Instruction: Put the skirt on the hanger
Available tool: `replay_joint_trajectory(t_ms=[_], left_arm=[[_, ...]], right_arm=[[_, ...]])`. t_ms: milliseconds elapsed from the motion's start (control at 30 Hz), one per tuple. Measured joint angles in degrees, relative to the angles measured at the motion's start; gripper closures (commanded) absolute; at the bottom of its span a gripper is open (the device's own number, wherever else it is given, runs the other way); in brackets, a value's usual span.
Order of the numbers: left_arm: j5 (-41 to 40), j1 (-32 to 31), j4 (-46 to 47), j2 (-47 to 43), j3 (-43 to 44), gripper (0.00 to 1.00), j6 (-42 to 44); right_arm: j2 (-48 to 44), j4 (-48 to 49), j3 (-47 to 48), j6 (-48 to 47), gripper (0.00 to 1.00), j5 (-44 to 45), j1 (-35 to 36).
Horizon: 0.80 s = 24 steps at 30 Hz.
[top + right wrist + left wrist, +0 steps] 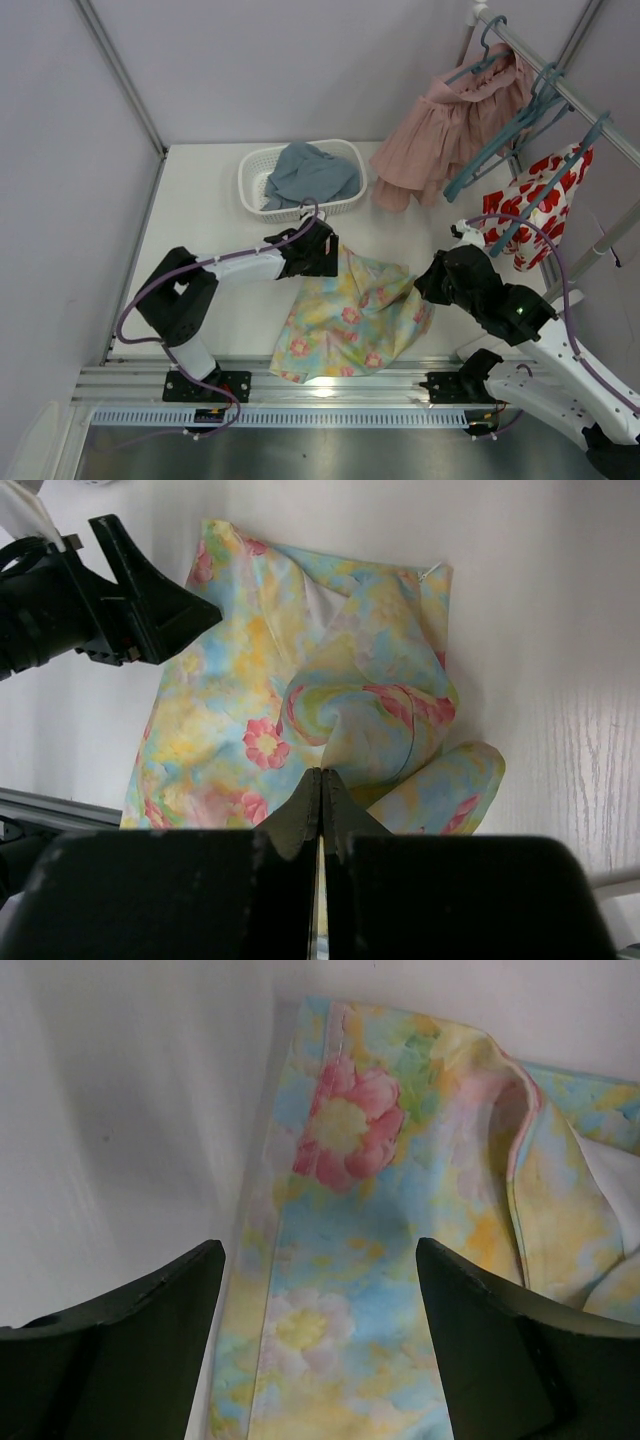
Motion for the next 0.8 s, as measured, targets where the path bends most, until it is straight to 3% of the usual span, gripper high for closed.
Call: replay_joint_trajectory(t_ms=[67,167,333,433,467,600,800], left_arm=[[-0.3,0.1,0.1,2.4,1.4,0.21,-0.1],[-1.1,0.4,0.4,4.2,1.7,0.42,-0.8],[-1.2,1.5,2.7,4.2,0.9,0.62,-1.9],[-1.4,2.3,3.7,4.2,-0.2,0.84,-2.8],[-1.6,2.4,3.9,4.2,-0.5,1.00,-3.1],[-2.8,3.3,4.7,2.1,-3.3,1.00,-4.0],[-7.0,5.9,2.4,-8.7,-8.2,1.00,-5.0]], right_arm=[[0.0,0.3,-0.4,-0.3,1.00,-0.5,-0.5],[0.0,0.5,-0.7,-0.6,1.00,-1.3,-1.4],[0.0,2.3,-1.7,-0.9,1.00,-2.2,-2.2],[0.8,3.5,-2.8,-0.9,1.00,-2.8,-2.6],[1.1,3.7,-3.1,-0.9,1.00,-2.9,-2.6],[2.9,4.4,-3.7,-0.9,1.00,-3.0,-2.8],[3.5,6.7,-4.4,-2.1,0.95,-3.1,-3.1]])
